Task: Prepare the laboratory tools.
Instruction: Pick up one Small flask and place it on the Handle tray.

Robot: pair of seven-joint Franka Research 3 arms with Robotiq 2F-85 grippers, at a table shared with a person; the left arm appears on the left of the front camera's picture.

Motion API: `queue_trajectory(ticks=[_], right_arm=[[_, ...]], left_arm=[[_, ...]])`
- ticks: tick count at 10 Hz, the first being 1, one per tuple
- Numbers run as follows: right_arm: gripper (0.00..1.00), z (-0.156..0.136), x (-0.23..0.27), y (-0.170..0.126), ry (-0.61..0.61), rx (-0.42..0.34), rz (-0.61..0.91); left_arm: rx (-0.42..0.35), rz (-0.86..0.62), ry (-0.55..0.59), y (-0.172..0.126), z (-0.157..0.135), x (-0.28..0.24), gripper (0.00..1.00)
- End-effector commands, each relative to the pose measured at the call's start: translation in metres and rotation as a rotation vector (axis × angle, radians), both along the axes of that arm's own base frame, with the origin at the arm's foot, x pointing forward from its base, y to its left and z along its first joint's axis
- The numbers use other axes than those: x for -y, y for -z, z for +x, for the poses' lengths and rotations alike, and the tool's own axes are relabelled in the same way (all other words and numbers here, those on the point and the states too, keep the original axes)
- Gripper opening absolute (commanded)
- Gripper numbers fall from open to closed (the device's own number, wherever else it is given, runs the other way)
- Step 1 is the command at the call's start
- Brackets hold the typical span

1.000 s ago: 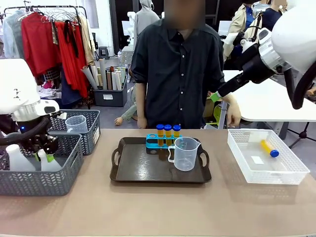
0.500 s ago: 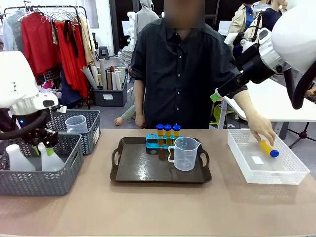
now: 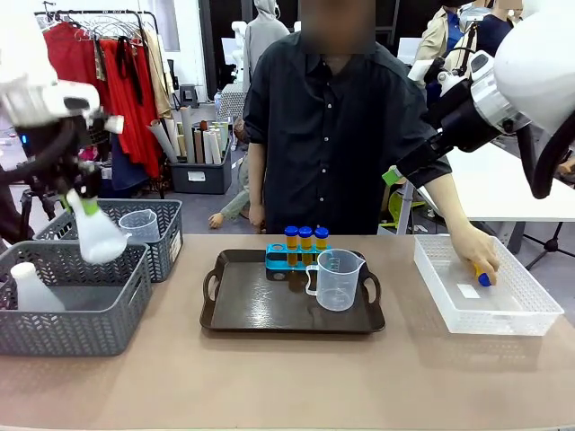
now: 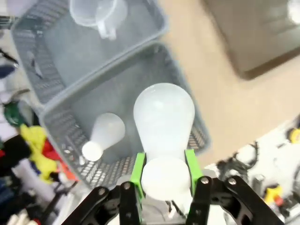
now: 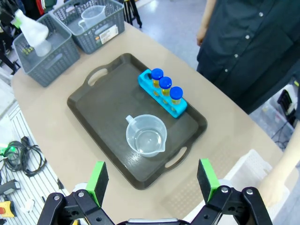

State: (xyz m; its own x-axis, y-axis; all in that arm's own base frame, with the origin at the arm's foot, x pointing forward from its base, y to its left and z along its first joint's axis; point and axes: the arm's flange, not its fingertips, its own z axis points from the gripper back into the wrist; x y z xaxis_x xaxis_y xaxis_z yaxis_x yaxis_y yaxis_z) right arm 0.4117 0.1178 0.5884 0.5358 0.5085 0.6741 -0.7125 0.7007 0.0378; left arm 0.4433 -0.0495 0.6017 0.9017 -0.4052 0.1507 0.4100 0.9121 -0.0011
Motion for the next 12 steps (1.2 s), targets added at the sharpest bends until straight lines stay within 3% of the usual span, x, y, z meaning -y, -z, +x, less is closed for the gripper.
queue_trajectory(ticks=[1,4,6,9,12], right_arm=[[1.00,0.000,-0.001,-0.001,-0.002,-0.003,0.016],[1.00,0.000,-0.001,-0.001,-0.002,-0.003,0.016],[1.00,0.000,-0.001,-0.001,-0.002,-0.003,0.016],[1.00,0.000,-0.001,-0.001,-0.002,-0.003,0.016],[1.00,0.000,-0.001,-0.001,-0.002,-0.003,0.016]], left_arm=[[0.002,-0.097,0.100,-0.052,0.006,0.014,0.00],[0.102,-0.130,0.281,-0.134,-0.004,0.057,0.00],[0.125,-0.116,0.389,-0.163,-0.010,0.084,0.00],[0.130,-0.078,0.525,-0.178,-0.006,0.125,0.00],[0.114,-0.131,0.594,-0.178,0.004,0.145,0.00]])
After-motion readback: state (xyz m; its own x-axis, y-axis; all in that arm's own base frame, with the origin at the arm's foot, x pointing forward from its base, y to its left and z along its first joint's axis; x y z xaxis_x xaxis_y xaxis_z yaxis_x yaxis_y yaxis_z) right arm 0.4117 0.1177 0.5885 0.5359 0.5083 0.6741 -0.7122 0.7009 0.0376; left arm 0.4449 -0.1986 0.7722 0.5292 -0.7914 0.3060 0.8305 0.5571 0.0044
